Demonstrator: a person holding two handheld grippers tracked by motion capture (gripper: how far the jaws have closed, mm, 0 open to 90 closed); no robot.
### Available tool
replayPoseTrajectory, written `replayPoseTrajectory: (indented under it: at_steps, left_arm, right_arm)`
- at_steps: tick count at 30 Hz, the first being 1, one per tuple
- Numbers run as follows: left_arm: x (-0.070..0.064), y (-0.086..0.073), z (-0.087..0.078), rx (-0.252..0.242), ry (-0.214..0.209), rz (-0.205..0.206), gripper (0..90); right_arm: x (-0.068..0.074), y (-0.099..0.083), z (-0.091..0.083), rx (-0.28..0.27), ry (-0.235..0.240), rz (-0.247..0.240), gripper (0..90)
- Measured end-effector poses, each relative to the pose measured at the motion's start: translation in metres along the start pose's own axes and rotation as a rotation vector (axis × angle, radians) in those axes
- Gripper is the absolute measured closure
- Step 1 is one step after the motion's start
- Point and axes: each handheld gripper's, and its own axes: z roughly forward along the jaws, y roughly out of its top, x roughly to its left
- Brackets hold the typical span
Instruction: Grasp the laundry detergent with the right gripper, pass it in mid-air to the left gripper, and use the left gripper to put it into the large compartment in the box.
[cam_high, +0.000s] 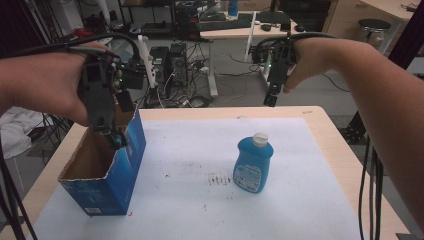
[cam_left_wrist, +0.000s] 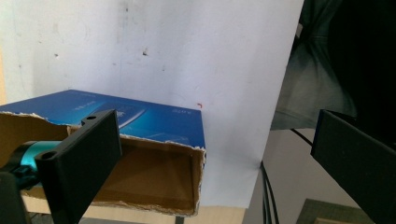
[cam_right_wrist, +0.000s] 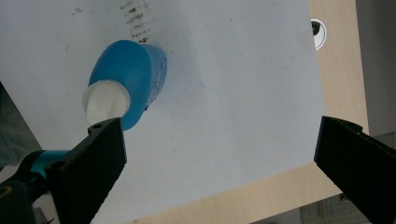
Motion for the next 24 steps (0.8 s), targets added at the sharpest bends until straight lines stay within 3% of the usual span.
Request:
replayPoseTrajectory:
  at_steps: [7,11,15,21,24]
  left_arm:
    - [-0.001,-0.001,0.004,-0.009,0.001,-0.003,1.7]
    - [0.001,-0.001,0.006,-0.001,0.004,-0.003,1.7]
    - [0.002,0.001,0.008,0.004,0.003,0.002,1.7]
    - [0.002,0.004,0.011,0.011,0.0,0.01,1.7]
    - [0.001,0.004,0.011,0.015,0.0,0.009,1.7]
  right_arm:
    - [0.003,-0.009,0.007,-0.103,0.022,0.022,1.3]
    - [0.003,-0.014,0.014,-0.221,0.044,0.039,1.4]
    - [0.002,-0.02,0.023,-0.302,0.052,0.068,1.3]
    - [0.001,-0.035,0.033,-0.402,0.055,0.115,1.4]
    - [0.0,-0.044,0.036,-0.423,0.053,0.136,1.3]
